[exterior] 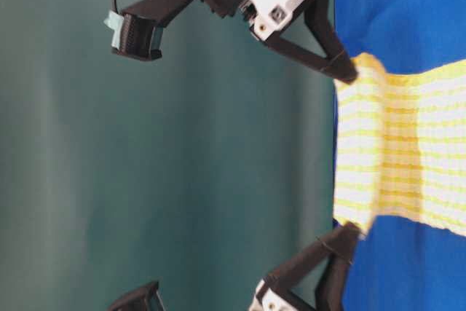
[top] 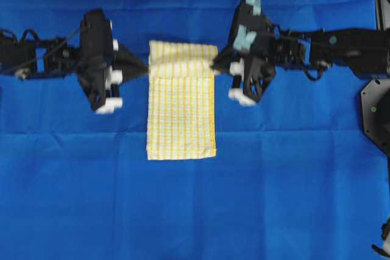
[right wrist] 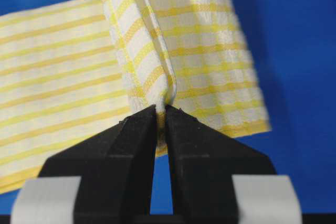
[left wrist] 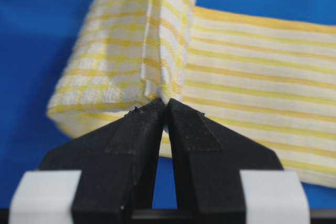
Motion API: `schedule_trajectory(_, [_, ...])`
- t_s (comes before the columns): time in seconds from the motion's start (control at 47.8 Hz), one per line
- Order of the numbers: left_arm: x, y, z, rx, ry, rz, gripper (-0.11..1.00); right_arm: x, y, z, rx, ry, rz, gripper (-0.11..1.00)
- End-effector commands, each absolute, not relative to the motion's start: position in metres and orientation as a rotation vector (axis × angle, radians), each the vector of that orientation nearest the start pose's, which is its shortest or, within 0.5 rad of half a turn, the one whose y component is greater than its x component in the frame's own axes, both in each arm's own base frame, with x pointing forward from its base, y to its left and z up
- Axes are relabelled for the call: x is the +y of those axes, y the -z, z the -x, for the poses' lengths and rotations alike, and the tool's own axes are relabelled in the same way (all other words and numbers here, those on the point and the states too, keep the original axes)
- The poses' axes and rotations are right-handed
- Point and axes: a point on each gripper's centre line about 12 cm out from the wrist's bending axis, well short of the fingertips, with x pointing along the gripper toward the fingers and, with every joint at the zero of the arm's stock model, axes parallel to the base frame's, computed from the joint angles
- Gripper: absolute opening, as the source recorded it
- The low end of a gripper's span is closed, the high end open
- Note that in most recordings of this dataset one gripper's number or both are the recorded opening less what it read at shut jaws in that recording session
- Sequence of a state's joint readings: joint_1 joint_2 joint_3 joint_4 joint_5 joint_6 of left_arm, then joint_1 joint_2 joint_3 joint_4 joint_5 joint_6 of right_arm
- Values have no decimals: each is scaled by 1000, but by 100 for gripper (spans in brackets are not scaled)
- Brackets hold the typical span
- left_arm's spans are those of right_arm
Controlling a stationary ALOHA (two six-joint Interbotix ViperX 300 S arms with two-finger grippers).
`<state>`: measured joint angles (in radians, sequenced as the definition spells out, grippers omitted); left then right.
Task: Fold the yellow towel.
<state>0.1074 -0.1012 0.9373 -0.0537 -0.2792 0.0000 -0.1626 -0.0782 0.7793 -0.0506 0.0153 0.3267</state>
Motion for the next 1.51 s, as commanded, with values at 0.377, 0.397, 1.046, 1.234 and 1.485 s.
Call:
schedule_trajectory(0.377, [-54,-156,-341,524,104,103,4,16,-167,-356,693,80,-324,5])
schedule_trajectory(0.397, [-56,-155,-342,526,109,103,4,19,-166,-356,696,75,-324,5])
schedule_trajectory(1.046, [-62,-112,-343,647,114,86,4,42,-129,-371,772,30,-303,5])
schedule_trajectory(1.234, [-63,-115,-347,636,114,88,5,45,-129,-371,773,27,-305,5])
schedule_trajectory(1.485, [-63,-118,-347,634,118,78,59,46,-133,-374,760,22,-306,13])
